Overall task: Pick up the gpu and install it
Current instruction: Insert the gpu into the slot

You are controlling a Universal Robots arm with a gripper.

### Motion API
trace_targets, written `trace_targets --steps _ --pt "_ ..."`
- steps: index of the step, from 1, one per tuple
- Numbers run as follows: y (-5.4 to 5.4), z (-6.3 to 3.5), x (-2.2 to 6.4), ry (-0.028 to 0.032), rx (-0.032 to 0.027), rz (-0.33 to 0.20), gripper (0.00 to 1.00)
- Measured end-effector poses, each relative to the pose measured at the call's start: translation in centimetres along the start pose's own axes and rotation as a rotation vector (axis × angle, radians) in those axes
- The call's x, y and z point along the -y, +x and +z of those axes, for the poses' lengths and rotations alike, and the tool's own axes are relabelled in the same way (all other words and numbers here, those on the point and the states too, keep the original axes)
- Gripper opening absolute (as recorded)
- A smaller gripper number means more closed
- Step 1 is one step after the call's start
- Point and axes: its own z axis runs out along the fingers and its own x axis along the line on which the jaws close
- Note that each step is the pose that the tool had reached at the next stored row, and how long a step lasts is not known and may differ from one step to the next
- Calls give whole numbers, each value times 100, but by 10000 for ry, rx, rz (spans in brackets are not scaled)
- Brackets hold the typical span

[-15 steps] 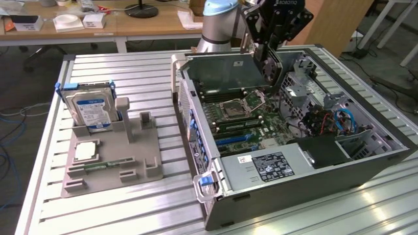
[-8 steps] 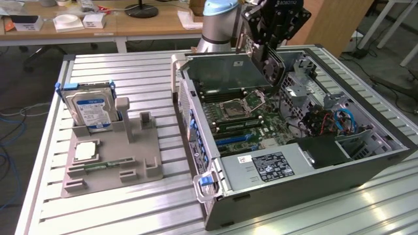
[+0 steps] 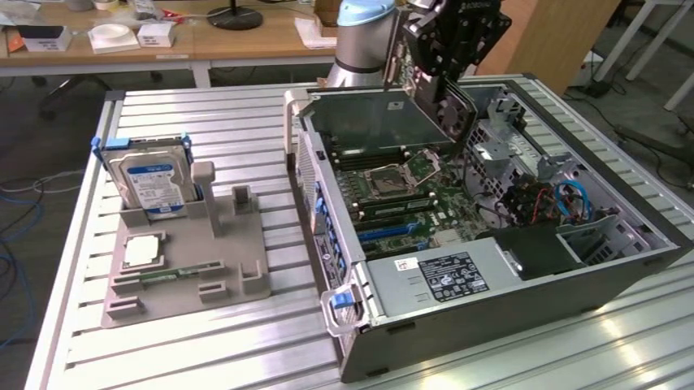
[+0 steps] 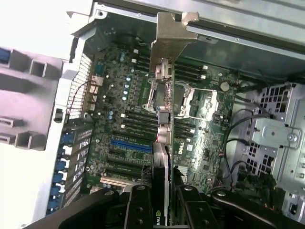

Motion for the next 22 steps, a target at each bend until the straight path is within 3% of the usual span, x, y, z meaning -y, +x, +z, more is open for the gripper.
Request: trace_targets --steps 22 --pt "1 41 2 -117 -128 -3689 27"
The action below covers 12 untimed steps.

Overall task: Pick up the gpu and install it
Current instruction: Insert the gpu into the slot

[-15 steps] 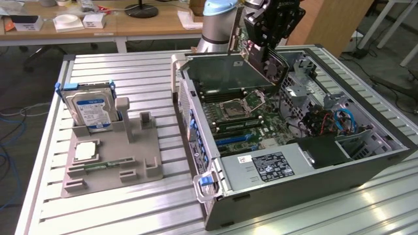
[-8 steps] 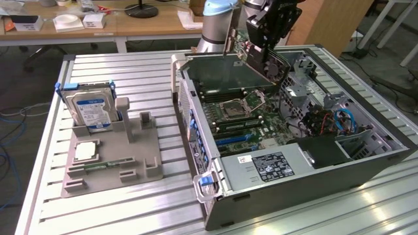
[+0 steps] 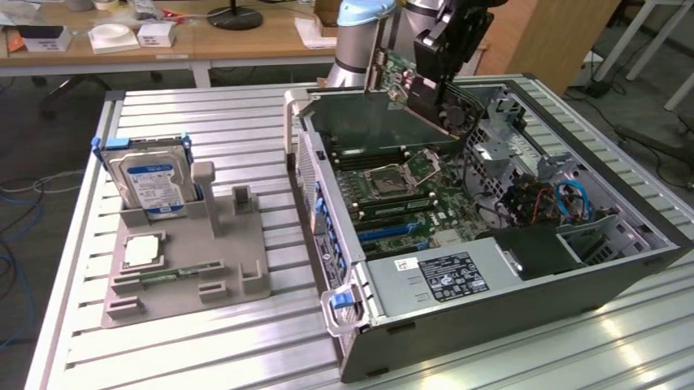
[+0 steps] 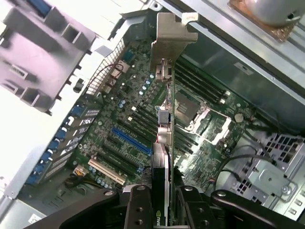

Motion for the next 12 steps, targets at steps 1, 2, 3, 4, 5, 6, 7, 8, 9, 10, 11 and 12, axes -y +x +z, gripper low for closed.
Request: trace_targets --steps 1,2,3,4,5,6,7,8,9,10,11,12 --pt "0 0 0 -2 -1 -172 27" --pt "0 1 0 -2 0 -336 27" --pt "0 1 0 -1 7 -508 27" --pt "-1 2 0 6 20 -654 27" --pt "0 3 0 21 45 -795 27" --pt "0 2 1 45 80 -923 27" --pt "0 2 1 71 119 -1053 27" --pt "0 2 1 98 159 -1180 27" --pt "0 3 1 122 196 -1309 27" --pt "0 4 1 129 212 -1458 27" --pt "0 5 1 122 207 -1636 27" --pt "0 7 1 114 202 -1813 27"
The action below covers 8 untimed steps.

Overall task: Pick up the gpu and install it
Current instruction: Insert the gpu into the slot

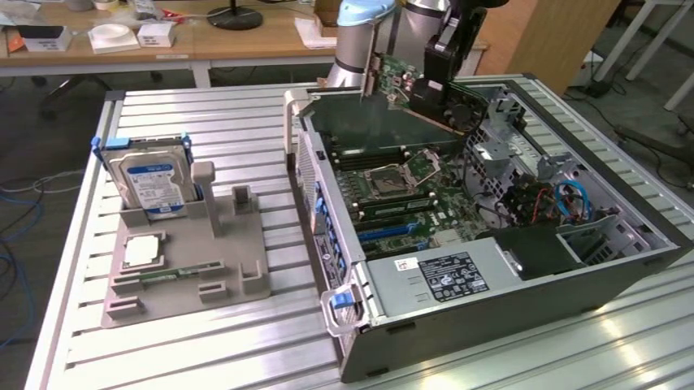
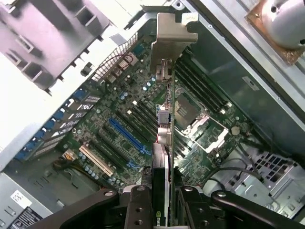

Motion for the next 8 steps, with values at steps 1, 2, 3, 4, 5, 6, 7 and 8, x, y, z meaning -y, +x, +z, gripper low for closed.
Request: trace_targets --steps 1,2,3,4,5,6,7,8 --pt "0 2 0 -13 -4 -196 27" --pt "0 4 0 -24 -8 -375 27" --pt "1 7 0 -35 -11 -554 27" --pt "1 11 0 -44 -15 -732 27" --pt "1 14 0 -52 -22 -900 27" --pt "1 17 0 -54 -31 -1044 27" --pt "2 21 0 -54 -41 -1179 27" --pt "2 24 1 -43 -66 -1314 27"
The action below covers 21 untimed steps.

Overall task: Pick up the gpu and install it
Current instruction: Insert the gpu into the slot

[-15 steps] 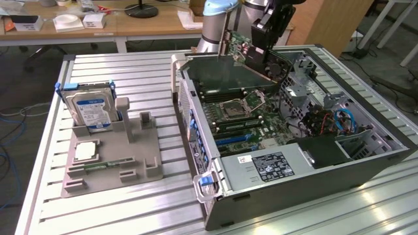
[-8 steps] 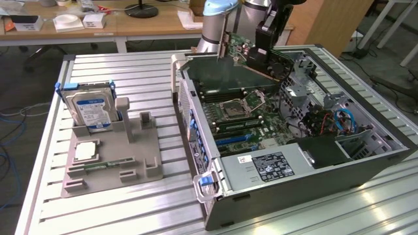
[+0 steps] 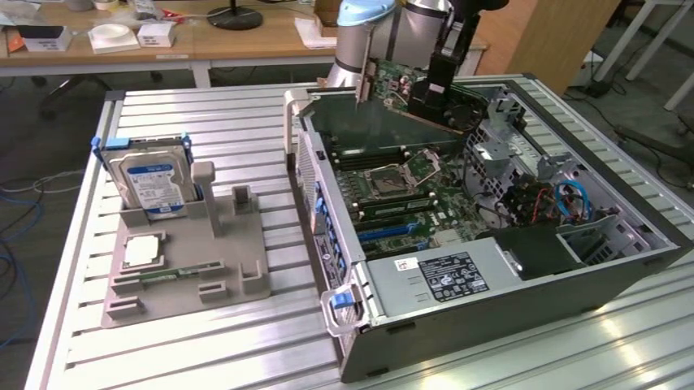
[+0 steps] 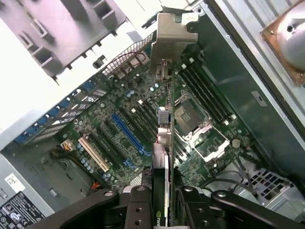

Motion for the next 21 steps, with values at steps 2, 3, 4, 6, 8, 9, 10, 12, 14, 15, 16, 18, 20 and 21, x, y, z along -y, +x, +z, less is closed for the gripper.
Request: trace_targets --steps 2,3,4,6,8,9,10,12,14,15,16,18,20,21 --pt "0 4 0 62 -96 -222 27" --pt "0 6 1 89 -137 -330 27" --pt "0 7 1 89 -146 -443 27" --pt "1 8 1 84 -154 -649 27" --pt "0 10 1 75 -159 -847 27" --pt "0 11 1 70 -161 -953 27" --pt "0 13 1 65 -162 -1069 27" --pt "0 16 1 51 -164 -1343 27" --pt "0 18 1 33 -169 -1704 27" --pt "1 20 1 24 -169 -1882 27" --pt "1 22 1 15 -171 -2063 27" --pt "1 24 1 -3 -174 -2422 27" --pt "1 28 1 -22 -177 -2781 27" --pt "1 29 1 -30 -179 -2962 27"
